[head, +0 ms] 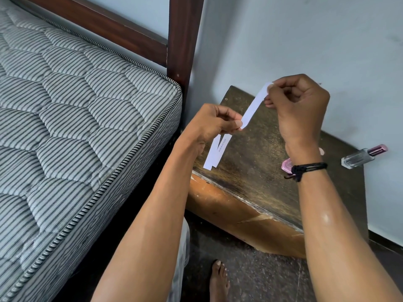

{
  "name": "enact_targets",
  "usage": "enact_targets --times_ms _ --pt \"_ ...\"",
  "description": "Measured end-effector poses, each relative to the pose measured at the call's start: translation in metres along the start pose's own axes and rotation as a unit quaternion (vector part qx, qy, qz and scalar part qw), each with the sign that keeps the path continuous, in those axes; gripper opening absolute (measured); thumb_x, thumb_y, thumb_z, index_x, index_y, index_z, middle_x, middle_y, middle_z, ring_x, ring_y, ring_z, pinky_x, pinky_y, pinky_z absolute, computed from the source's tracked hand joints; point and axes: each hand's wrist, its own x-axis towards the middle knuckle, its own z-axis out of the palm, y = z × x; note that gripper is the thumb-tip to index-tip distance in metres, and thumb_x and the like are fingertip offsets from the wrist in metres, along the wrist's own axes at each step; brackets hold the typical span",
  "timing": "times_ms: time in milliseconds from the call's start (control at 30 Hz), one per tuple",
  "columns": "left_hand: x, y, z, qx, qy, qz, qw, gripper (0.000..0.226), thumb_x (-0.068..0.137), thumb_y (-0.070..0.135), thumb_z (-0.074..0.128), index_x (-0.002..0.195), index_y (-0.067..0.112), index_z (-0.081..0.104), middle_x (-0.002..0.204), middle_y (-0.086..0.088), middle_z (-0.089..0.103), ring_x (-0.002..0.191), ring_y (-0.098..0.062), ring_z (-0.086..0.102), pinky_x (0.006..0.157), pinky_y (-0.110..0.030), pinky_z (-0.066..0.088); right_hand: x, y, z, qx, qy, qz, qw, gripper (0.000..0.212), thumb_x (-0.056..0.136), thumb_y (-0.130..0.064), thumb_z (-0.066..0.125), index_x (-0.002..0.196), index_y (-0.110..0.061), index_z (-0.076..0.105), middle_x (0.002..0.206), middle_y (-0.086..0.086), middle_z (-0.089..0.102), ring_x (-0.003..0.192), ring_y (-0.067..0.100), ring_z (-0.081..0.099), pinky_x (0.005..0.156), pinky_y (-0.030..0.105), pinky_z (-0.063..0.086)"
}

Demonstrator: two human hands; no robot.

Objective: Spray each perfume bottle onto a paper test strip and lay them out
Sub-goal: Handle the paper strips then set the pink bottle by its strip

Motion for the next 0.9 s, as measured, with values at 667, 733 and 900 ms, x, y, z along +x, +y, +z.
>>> enact_targets --times_ms 667,733,900 --pt "0.011 -0.016 0.008 0.142 0.096 -0.034 0.985 0.008 0.082 0.012 0.080 0.090 0.011 0.078 0.087 -0.006 0.077 0.075 -0.010 0.069 0.083 -0.033 0.056 0.024 0.070 0.016 -0.070 -0.017 0.145 0.987 0.014 0.084 -0.020 0.072 0.073 -0.029 0.071 0.074 -0.005 0.074 0.077 0.022 0.075 0.081 0.050 0.063" --pt "0.013 -0.022 0.014 0.193 0.128 -0.031 0.972 0.007 0.081 0.017 0.081 0.087 0.019 0.078 0.085 0.001 0.076 0.082 -0.012 0.070 0.084 -0.034 0.057 0.025 0.083 0.022 -0.093 -0.027 0.159 0.983 0.018 0.084 -0.019 0.070 0.070 -0.031 0.069 0.071 -0.008 0.072 0.076 0.018 0.073 0.083 0.048 0.062" --pt "0.016 -0.032 0.036 0.307 0.199 -0.003 0.931 0.013 0.083 0.017 0.072 0.091 0.027 0.070 0.085 0.005 0.073 0.087 -0.020 0.069 0.083 -0.036 0.056 0.030 0.110 0.028 -0.142 -0.039 0.190 0.971 0.020 0.084 -0.016 0.071 0.069 -0.030 0.069 0.079 -0.007 0.074 0.082 0.017 0.072 0.087 0.047 0.061"
